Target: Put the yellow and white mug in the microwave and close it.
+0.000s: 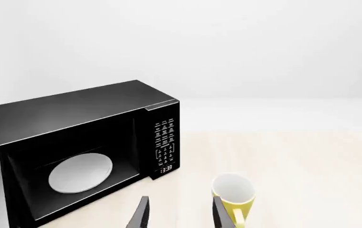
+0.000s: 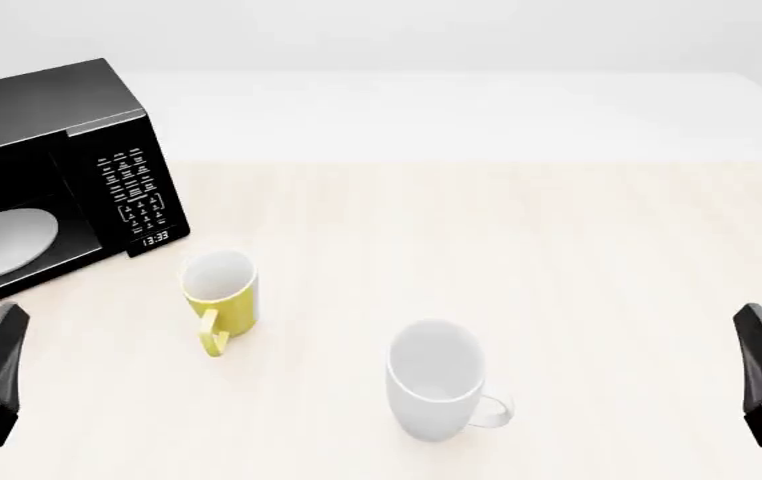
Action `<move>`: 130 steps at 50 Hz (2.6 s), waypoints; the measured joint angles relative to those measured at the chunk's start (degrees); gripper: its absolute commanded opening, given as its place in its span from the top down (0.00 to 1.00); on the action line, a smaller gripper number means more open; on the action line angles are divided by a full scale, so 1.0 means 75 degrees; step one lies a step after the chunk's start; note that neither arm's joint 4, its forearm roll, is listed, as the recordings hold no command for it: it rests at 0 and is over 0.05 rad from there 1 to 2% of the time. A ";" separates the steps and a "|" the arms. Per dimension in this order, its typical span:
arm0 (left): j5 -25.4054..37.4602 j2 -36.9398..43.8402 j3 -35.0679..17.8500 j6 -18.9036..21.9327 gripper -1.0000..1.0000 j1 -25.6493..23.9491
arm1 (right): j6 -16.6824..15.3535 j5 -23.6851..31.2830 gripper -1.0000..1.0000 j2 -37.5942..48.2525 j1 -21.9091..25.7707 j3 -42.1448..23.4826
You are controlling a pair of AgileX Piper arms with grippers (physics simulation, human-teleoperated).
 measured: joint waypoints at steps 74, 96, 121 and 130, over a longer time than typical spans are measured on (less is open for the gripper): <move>-0.0334 0.3187 -0.0612 -0.0346 0.00 -0.1998 | -0.0021 -0.0009 0.00 0.0034 0.0011 -0.0021; -0.1677 0.5284 -0.0765 -0.0551 0.00 -0.2152 | -0.0020 -0.0010 0.00 0.0034 0.0011 -0.0021; -0.3700 0.8010 -0.0736 -0.1275 0.00 -0.2099 | -0.0021 -0.0010 0.00 0.0034 0.0011 -0.0021; -0.4205 0.8690 -0.0704 -0.1394 0.00 -0.2126 | -0.0021 -0.0010 0.00 0.0034 0.0011 -0.0021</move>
